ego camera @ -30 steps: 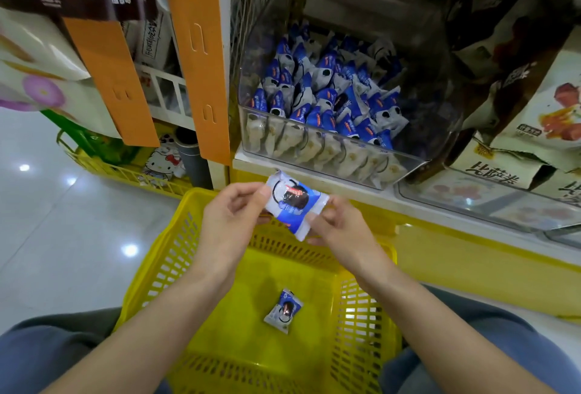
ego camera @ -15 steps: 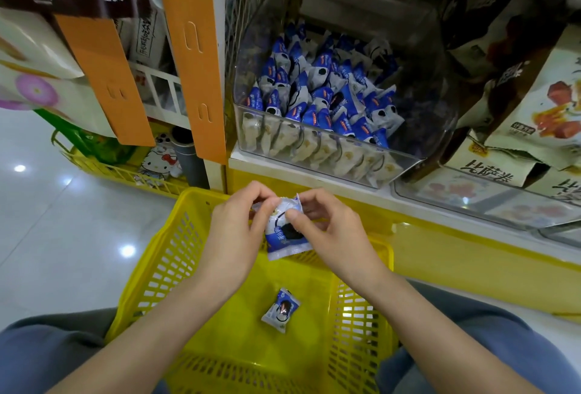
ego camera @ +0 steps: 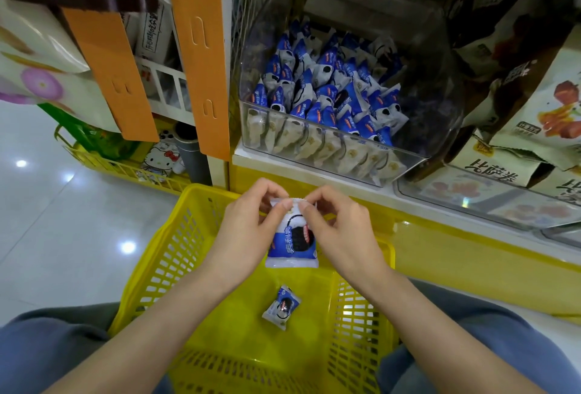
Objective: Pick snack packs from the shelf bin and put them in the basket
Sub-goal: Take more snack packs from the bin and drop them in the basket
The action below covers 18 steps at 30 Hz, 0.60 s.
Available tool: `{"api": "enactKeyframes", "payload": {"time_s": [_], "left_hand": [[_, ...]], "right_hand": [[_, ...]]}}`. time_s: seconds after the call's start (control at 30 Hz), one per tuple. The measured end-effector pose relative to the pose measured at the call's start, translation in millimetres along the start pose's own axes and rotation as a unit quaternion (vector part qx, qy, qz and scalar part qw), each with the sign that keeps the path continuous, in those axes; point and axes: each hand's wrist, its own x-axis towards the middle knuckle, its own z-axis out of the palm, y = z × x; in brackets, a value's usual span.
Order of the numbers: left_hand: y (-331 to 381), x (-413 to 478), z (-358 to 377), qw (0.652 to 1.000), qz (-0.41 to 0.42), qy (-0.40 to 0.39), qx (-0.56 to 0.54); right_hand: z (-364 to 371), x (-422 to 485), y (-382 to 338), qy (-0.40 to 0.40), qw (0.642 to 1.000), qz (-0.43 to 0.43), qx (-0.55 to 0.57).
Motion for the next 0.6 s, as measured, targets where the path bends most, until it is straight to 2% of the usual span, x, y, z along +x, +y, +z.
{"api": "enactKeyframes", "payload": {"time_s": [0.1,0.23,0.3,0.33,0.47,0.6], "left_hand": [[-3.3,2.1,3.1,0.996,-0.081,-0.028,-0.040],[-7.9,2.6,2.6,0.985,-0.133,-0.077,-0.077],[-10.1,3.0,1.4,0.983,-0.144,-0.081,-0.083],[-11.4,2.2,1.3,0.983,-0.148,-0.077,-0.077],[-16.2,-5.3,6.7,0.992,-0.115,-0.027,0.040],[-14.8,-15.7,19.8,0.982,-0.146,-0.097,-0.067]], "right_hand": [[-4.4,7.8,2.0,0.003,0.991,0.122,0.052],[-15.4,14.8,1.3,-0.069,0.936,0.267,0.219],[-17.5,14.0,1.9,-0.098,0.926,0.276,0.238],[-16.4,12.9,3.1,-0.097,0.932,0.267,0.224],[-4.6,5.0,10.2,-0.026,0.981,0.183,0.062],[3.7,2.0,11.5,0.008,0.979,0.179,0.093]]}}
